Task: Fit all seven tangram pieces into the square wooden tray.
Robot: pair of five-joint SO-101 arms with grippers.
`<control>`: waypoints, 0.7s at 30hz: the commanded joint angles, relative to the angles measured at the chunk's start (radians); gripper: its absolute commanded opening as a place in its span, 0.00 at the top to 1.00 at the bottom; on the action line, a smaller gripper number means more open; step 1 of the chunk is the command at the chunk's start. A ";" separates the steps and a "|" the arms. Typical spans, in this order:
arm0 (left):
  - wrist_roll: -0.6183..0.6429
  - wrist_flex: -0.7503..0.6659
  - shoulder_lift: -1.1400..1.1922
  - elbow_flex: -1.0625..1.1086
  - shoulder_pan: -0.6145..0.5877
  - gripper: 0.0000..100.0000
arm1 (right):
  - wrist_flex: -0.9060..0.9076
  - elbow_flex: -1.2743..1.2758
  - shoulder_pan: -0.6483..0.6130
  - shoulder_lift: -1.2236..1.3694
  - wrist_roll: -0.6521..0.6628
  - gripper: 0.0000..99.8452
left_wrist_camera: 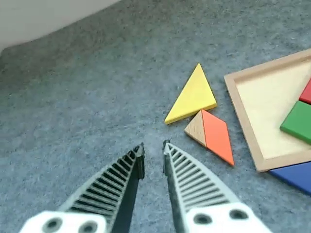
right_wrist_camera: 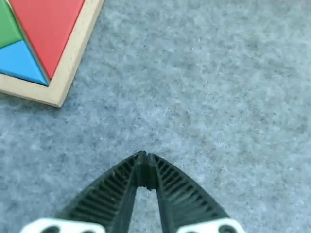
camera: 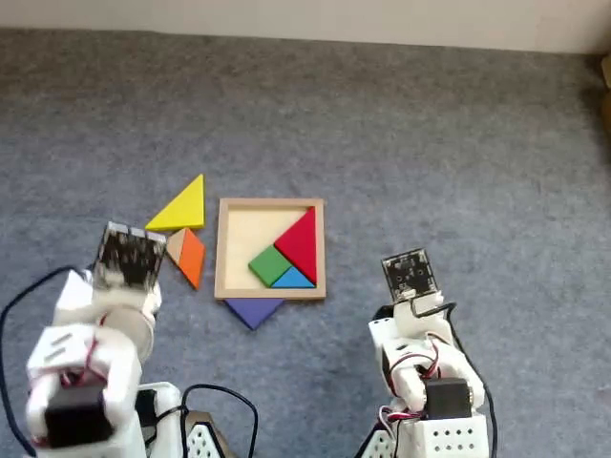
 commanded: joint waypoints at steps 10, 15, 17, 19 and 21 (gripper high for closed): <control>-0.078 -0.009 0.977 -0.524 -0.005 0.69 | 0.002 0.133 0.013 -0.005 -0.006 0.99; -0.170 -0.002 1.331 -0.769 -0.005 0.69 | 0.002 0.133 0.013 -0.005 -0.006 0.99; -0.201 0.000 1.455 -0.855 -0.005 0.69 | 0.002 0.133 0.013 -0.004 -0.006 0.99; -0.221 0.000 1.564 -0.937 -0.005 0.69 | 0.002 0.133 0.013 -0.004 -0.006 0.99; -0.226 0.000 1.662 -1.013 0.010 0.69 | 0.002 0.133 0.013 -0.004 -0.006 0.99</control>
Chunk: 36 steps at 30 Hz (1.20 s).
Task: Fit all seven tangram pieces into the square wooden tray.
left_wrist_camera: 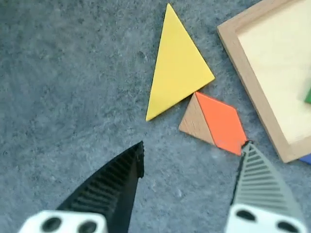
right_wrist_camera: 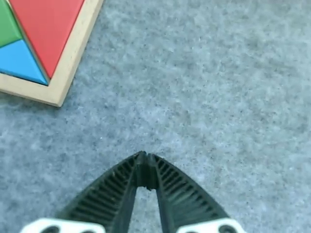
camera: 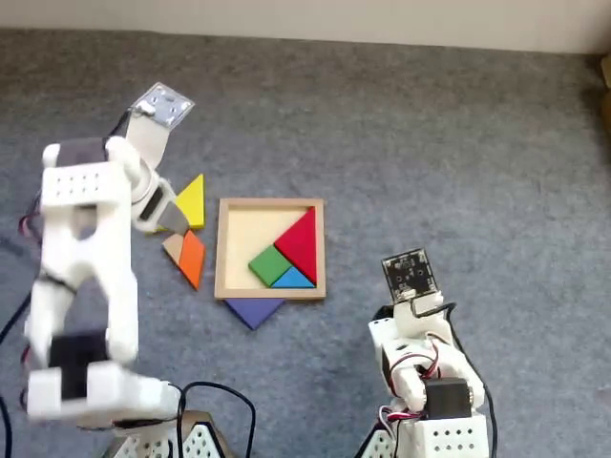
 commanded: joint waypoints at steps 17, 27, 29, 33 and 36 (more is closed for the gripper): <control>-0.015 0.000 0.596 -0.524 0.071 0.69 | 0.004 0.133 0.015 -0.004 -0.006 0.99; -0.015 0.000 0.638 -0.521 0.097 0.70 | 0.004 0.133 0.015 -0.004 -0.006 0.99; -0.015 -0.005 0.638 -0.521 0.097 0.70 | 0.004 0.133 0.015 -0.004 -0.006 0.99; -0.015 -0.008 0.639 -0.521 0.097 0.74 | 0.004 0.133 0.015 -0.004 -0.006 0.99; -0.015 -0.008 0.679 -0.527 0.108 0.78 | 0.004 0.133 0.015 -0.004 -0.006 0.99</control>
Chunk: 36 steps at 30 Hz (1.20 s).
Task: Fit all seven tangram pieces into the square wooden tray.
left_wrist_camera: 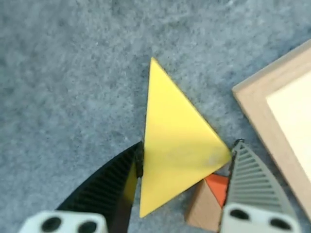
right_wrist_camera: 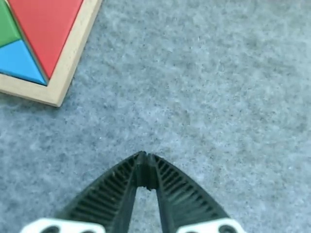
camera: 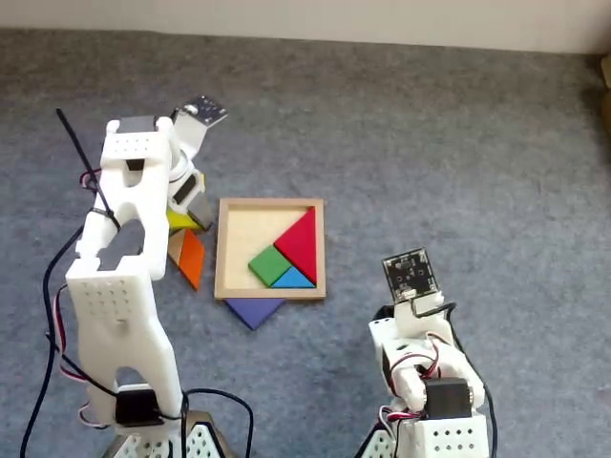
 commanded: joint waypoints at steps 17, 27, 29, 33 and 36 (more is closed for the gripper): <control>-0.094 0.029 0.064 -0.077 0.033 0.75 | 0.004 0.133 0.013 -0.004 -0.006 0.99; -0.100 0.041 0.074 -0.105 0.030 0.72 | 0.004 0.133 0.013 -0.004 -0.006 0.99; -0.100 0.041 0.076 -0.102 0.030 0.74 | 0.004 0.133 0.013 -0.004 -0.006 0.99; -0.100 0.041 0.087 -0.101 0.036 0.81 | 0.004 0.133 0.013 -0.004 -0.006 0.99; -0.147 0.049 0.107 -0.108 0.041 0.86 | 0.004 0.133 0.013 -0.004 -0.006 0.99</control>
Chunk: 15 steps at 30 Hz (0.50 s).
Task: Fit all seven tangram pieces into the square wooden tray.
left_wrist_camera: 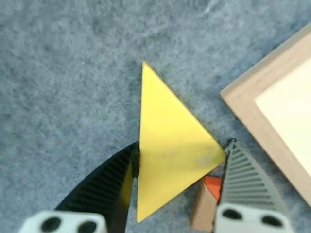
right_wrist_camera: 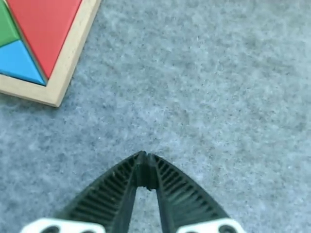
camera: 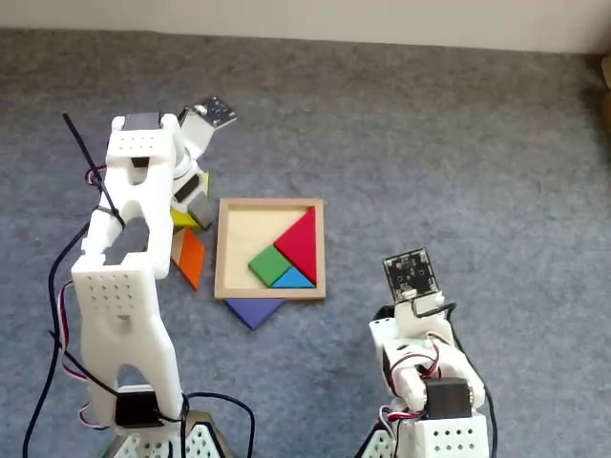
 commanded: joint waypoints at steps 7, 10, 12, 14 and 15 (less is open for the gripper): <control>-0.068 0.114 -0.021 -0.077 0.019 0.89 | 0.004 0.133 0.010 -0.004 -0.006 0.99; -0.068 0.189 -0.050 -0.122 0.027 0.89 | 0.004 0.133 0.010 -0.004 -0.006 0.99; -0.068 0.215 -0.062 -0.130 0.039 0.89 | 0.004 0.133 0.010 -0.004 -0.006 0.99; -0.068 0.232 -0.068 -0.130 0.045 0.89 | 0.004 0.133 0.010 -0.004 -0.006 0.99; -0.068 0.238 -0.071 -0.130 0.045 0.89 | 0.004 0.133 0.018 -0.004 -0.006 0.99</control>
